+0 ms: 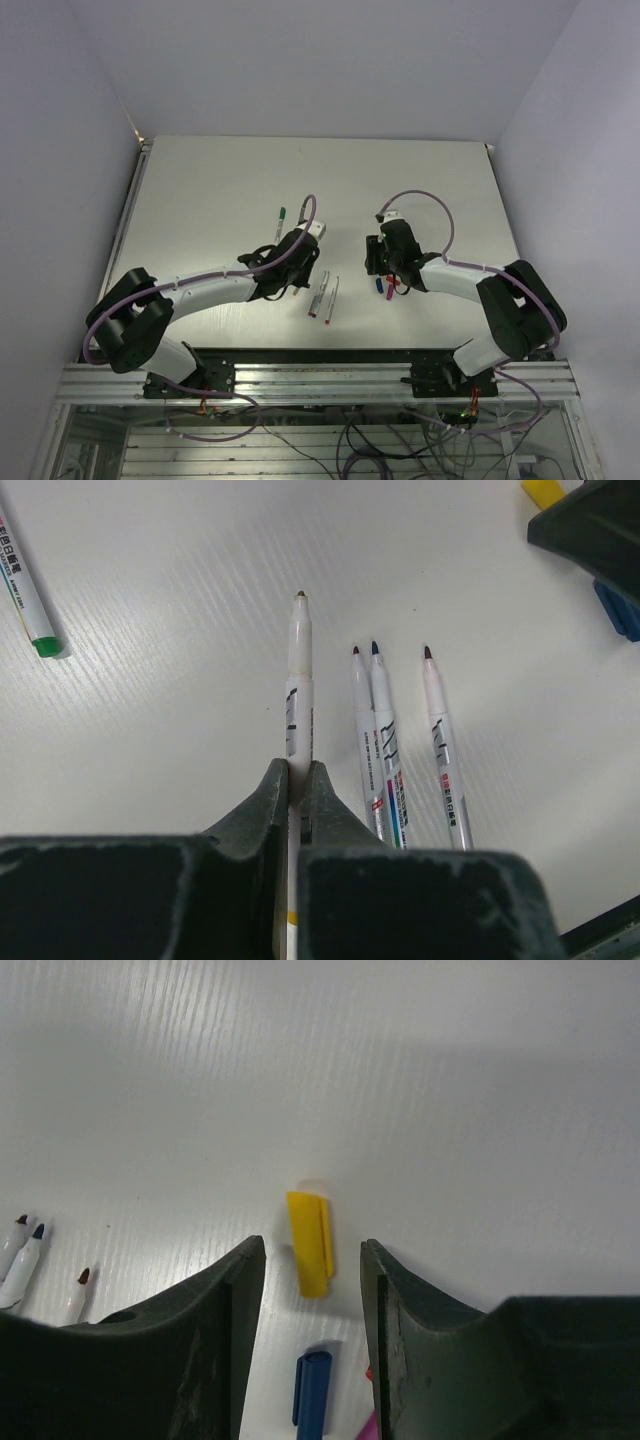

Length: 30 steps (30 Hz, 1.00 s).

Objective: Insert the pens into the pen caps

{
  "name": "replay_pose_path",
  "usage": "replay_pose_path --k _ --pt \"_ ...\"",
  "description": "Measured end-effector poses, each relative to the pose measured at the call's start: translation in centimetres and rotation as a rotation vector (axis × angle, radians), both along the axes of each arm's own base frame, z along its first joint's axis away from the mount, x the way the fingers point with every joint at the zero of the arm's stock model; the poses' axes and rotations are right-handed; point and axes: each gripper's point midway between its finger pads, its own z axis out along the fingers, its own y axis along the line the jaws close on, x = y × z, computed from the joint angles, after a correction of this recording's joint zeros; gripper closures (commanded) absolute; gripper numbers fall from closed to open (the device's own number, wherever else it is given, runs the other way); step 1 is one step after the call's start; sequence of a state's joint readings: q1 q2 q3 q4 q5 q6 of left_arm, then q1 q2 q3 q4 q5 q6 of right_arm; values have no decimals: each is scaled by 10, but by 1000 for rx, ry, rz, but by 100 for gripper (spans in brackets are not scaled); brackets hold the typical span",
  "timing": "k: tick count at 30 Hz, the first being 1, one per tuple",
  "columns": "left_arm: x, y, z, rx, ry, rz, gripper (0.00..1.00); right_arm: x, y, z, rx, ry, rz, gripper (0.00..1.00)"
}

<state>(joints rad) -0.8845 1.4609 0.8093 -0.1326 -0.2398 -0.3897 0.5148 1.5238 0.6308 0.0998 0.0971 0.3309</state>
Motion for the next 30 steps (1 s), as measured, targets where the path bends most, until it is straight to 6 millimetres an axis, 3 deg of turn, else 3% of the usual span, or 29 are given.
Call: replay_pose_path --k 10,14,17,30 --pt "0 0 0 -2 0 -1 93 2 7 -4 -43 3 11 63" --pt "0 -1 0 -2 0 -2 93 6 6 -4 -64 2 -4 77" --pt "0 -1 0 -2 0 -2 93 8 5 -5 -74 4 -16 100" --pt "1 -5 3 -18 -9 -22 93 15 7 2 -63 -16 -37 100"
